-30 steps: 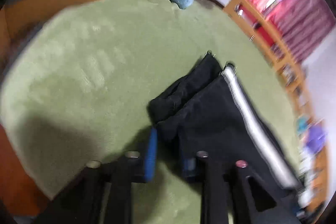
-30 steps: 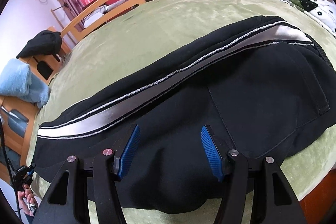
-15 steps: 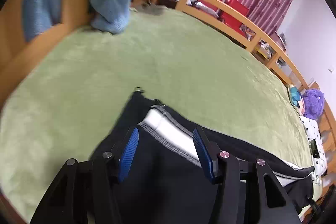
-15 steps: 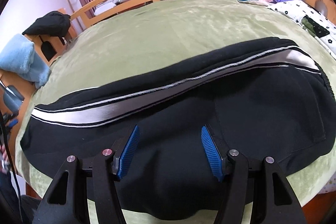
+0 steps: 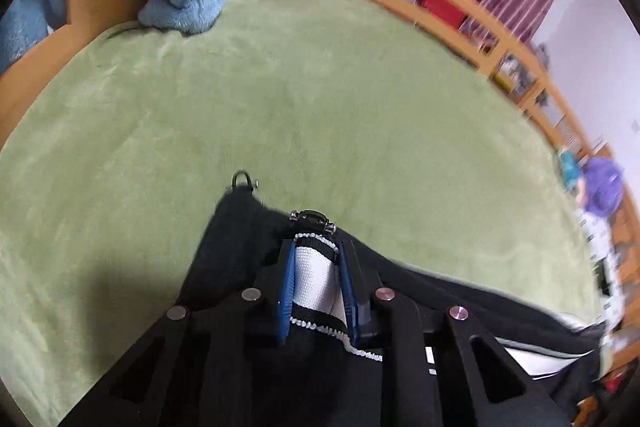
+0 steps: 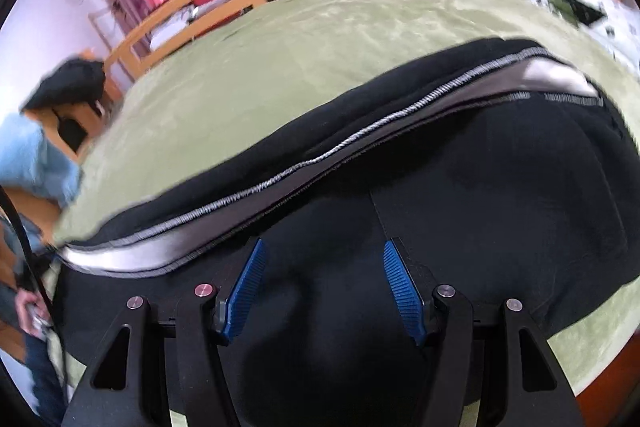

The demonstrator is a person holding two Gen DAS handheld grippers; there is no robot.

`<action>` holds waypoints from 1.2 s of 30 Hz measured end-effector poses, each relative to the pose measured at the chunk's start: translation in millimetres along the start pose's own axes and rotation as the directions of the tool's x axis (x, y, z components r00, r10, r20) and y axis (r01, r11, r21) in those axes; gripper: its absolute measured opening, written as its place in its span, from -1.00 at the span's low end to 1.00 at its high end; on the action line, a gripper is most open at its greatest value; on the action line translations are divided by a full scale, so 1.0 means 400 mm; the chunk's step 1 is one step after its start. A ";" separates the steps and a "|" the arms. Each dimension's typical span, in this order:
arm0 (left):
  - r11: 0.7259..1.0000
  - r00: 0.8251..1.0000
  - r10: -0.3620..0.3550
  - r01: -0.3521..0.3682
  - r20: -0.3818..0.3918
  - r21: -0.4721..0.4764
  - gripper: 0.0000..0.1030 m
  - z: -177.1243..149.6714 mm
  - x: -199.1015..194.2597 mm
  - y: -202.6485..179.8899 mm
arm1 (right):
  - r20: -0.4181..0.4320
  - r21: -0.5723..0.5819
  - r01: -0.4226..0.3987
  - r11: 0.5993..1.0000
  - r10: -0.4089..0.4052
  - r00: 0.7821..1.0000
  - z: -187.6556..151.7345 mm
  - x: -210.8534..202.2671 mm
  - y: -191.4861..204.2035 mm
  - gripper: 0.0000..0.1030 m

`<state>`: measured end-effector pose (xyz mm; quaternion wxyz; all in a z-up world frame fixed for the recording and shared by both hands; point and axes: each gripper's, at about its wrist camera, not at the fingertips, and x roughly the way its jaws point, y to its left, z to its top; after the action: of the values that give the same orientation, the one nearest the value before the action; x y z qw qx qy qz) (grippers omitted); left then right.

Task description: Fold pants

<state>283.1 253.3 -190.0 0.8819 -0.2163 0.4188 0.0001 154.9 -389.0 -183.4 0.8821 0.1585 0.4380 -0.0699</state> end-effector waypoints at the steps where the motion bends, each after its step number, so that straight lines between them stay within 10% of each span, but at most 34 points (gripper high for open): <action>1: 1.000 0.999 -0.022 0.022 0.024 -0.018 -0.62 0.011 -0.025 0.008 | -0.006 -0.008 0.003 1.000 -0.003 1.000 -0.002 0.004 0.006 0.18; 6: 1.000 0.988 0.016 -0.012 0.155 -0.027 -0.62 0.052 -0.099 0.041 | -0.020 -0.039 0.010 0.999 -0.011 1.000 -0.003 0.014 0.018 0.18; 11: 0.991 0.993 0.116 -0.113 0.031 -0.075 -0.56 0.034 0.032 0.066 | -0.009 -0.047 0.007 0.999 -0.008 1.000 -0.007 0.007 0.024 0.18; 16: 0.975 0.975 0.219 -0.216 0.046 -0.059 0.01 0.022 -0.019 0.036 | -0.063 -0.088 0.055 0.995 -0.061 0.996 -0.025 0.044 0.029 0.39; 21: 0.983 0.983 0.165 -0.171 0.084 0.064 0.20 -0.039 -0.130 -0.045 | -0.114 -0.206 0.163 0.965 -0.189 0.975 -0.047 0.104 0.055 0.42; 27: 0.991 0.993 0.110 -0.107 -0.038 0.076 0.38 -0.242 -0.113 -0.097 | -0.071 -0.171 0.075 0.982 -0.088 0.994 -0.062 0.039 0.037 0.41; 30: 0.975 0.975 0.206 -0.197 -0.086 0.099 0.36 -0.333 -0.046 -0.087 | -0.096 -0.206 0.087 0.975 -0.108 0.989 -0.092 0.052 0.030 0.41; 33: 0.941 0.949 0.308 -0.294 -0.064 0.168 0.37 -0.346 -0.056 -0.135 | -0.080 -0.218 0.058 0.974 -0.077 0.994 -0.122 0.035 0.013 0.42; 36: 0.960 0.962 0.253 -0.236 -0.101 0.153 0.37 -0.352 -0.090 -0.187 | -0.042 -0.168 -0.016 0.986 0.009 0.999 -0.146 -0.013 -0.031 0.41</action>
<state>169.2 138.2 -213.3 0.8614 -0.1003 0.4935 0.0669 104.5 -380.9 -215.1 0.8835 0.0874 0.4595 -0.0238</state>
